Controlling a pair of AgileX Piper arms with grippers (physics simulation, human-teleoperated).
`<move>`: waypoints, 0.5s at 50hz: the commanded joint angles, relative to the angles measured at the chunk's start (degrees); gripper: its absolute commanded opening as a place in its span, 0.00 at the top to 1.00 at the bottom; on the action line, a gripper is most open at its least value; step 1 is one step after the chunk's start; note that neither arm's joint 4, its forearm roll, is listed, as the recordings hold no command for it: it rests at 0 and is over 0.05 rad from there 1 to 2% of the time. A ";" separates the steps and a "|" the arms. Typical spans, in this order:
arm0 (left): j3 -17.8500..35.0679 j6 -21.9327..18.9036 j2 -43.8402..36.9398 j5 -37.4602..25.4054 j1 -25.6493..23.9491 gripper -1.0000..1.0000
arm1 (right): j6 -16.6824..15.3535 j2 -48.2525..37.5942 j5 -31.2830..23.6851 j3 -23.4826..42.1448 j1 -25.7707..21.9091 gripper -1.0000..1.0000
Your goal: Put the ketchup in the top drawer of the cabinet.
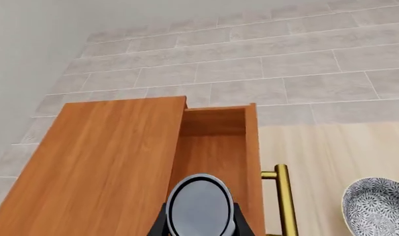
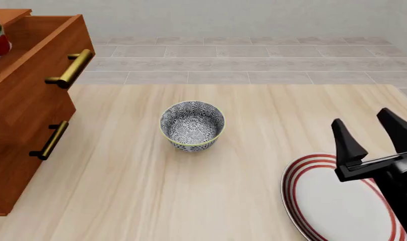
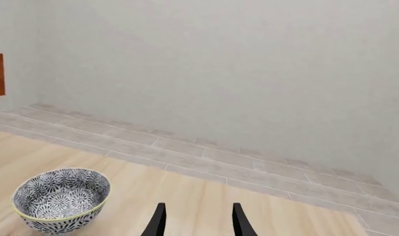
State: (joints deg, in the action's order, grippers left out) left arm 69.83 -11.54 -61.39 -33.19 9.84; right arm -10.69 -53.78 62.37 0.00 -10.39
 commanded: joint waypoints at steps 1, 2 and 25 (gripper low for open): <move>-3.02 -1.76 -2.18 3.26 1.00 1.00 | -0.16 9.69 -9.66 0.00 -0.10 0.00; -3.03 -1.76 -2.18 3.27 1.00 1.00 | -0.16 10.20 -10.18 0.00 -0.10 0.00; -4.72 -2.76 -5.60 5.63 1.10 1.00 | -0.37 26.63 -26.51 0.00 -0.28 0.00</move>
State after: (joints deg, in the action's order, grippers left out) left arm 65.26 -12.79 -66.05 -28.38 10.82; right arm -10.96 -35.09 43.64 0.00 -10.56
